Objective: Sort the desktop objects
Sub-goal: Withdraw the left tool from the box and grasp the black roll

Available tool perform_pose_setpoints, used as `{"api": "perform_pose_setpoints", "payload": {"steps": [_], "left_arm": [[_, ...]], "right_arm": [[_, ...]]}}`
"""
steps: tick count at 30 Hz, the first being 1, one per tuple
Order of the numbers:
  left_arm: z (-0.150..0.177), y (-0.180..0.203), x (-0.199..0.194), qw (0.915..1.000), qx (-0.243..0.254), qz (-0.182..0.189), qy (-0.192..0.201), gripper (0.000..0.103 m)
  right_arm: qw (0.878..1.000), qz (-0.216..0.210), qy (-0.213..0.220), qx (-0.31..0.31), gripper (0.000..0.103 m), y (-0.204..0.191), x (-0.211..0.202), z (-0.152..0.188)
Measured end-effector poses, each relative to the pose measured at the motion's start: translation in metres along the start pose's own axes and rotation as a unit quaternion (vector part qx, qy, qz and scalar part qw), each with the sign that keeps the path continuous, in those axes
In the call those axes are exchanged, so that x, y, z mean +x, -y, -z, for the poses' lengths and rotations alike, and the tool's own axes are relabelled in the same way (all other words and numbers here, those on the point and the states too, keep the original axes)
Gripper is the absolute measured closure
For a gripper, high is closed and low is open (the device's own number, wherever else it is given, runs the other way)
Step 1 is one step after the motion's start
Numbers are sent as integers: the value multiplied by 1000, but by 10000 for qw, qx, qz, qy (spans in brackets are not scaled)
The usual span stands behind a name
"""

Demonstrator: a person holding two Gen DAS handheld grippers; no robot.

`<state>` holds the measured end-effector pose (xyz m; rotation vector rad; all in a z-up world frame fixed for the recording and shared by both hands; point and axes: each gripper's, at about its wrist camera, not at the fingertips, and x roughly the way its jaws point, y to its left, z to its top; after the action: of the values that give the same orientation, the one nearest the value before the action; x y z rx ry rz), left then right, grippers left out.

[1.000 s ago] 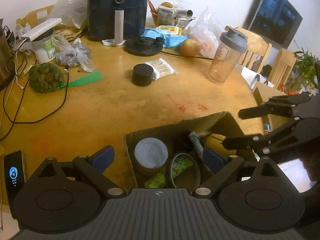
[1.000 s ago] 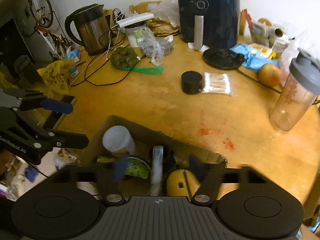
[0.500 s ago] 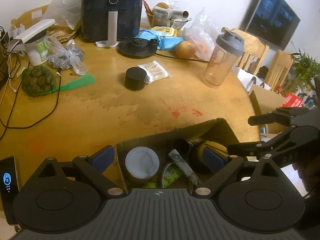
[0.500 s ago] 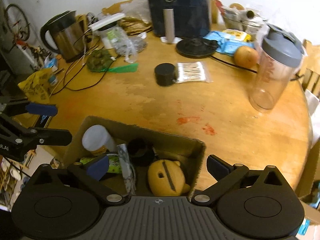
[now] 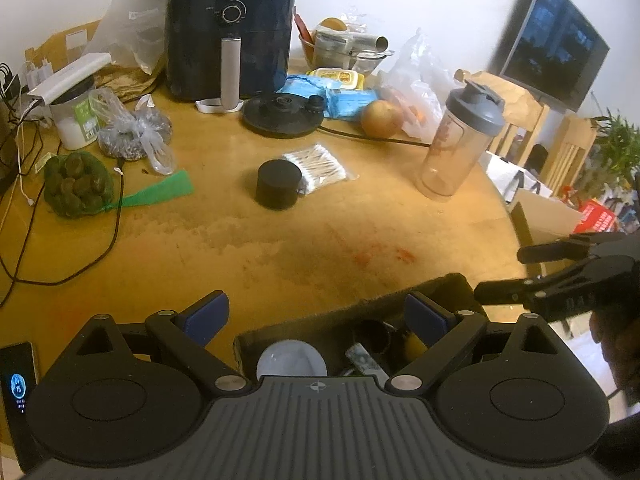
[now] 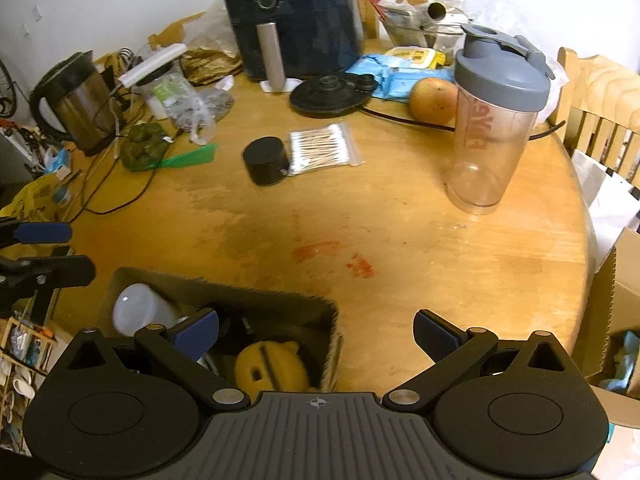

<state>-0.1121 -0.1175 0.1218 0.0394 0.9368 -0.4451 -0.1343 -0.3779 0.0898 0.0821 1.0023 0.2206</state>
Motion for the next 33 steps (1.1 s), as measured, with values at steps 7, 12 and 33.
{"api": "perform_pose_setpoints", "payload": {"steps": [7, 12, 33], "left_arm": [[-14, -2, 11, 9999, 47, -93, -5, 7], [-25, -4, 20, 9998, 103, -151, -27, 7], [-73, -15, 62, 9973, 462, -531, -209, 7]], "right_arm": [[9991, 313, -258, 147, 0, 12, 14, -29], [9956, 716, -599, -54, 0, 13, 24, -49], [9947, 513, -802, 381, 0, 26, 39, -82]]}}
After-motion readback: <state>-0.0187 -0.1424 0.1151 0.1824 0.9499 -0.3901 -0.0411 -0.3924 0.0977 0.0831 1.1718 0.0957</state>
